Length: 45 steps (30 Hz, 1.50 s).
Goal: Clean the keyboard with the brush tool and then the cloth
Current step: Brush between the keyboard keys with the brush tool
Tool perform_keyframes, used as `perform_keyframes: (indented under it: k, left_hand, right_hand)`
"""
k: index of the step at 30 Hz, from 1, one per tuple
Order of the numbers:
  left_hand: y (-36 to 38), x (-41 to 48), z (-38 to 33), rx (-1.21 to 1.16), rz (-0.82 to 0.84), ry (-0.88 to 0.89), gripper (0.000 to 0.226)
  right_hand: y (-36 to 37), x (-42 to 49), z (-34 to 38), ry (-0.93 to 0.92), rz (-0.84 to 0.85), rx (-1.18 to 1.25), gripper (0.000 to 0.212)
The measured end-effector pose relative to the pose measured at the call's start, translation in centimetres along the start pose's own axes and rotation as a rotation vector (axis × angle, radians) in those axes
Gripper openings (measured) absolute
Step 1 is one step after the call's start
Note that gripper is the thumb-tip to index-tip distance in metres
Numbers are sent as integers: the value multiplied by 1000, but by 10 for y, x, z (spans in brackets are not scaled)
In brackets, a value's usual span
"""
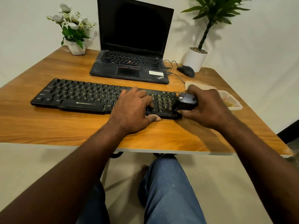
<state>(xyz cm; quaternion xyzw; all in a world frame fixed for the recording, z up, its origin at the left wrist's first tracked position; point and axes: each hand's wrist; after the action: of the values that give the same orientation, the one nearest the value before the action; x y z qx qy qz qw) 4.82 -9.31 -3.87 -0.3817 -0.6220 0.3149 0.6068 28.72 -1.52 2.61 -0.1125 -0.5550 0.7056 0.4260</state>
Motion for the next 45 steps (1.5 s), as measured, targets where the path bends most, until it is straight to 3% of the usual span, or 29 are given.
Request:
perform_keyframes:
  k: [3, 8, 18, 24, 31, 35, 36, 40, 45]
  left_hand:
    - [1, 0, 0, -4, 7, -3, 51]
    - [0, 0, 0, -8, -4, 2, 51]
    - [1, 0, 0, -106, -24, -55, 67]
    - [-1, -2, 1, -114, -28, -49, 67]
    - [-5, -12, 4, -49, -62, -174, 73]
    - [-5, -14, 6, -8, -41, -236, 75]
    - [-5, -13, 6, -11, -40, -243, 75]
    - [-6, -14, 5, -18, -50, -262, 80]
    - [-7, -15, 7, -43, -77, -308, 93]
  right_hand:
    - [-12, -5, -21, 83, -27, -46, 45]
    - [0, 20, -1, 98, -199, 115, 53]
    - [-8, 5, 20, 96, 167, 268, 43]
    - [16, 65, 35, 146, -149, 304, 63]
    - [30, 80, 48, 96, 14, 161, 60]
    - [8, 66, 53, 109, 275, 237, 53]
    - [6, 69, 54, 104, 262, 252, 51]
    - [28, 94, 61, 100, -56, 246, 58]
    - [52, 97, 74, 0, 88, 220, 47]
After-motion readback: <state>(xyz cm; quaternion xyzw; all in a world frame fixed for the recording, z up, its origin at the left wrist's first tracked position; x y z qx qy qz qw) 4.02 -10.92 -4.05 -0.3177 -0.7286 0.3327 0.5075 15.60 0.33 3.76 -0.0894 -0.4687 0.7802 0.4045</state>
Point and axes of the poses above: each hand's wrist, its own x-axis towards the middle knuckle, its own y-axis out of the palm, z = x × y, and after that the axes turned 8 degrees about x, right-handed
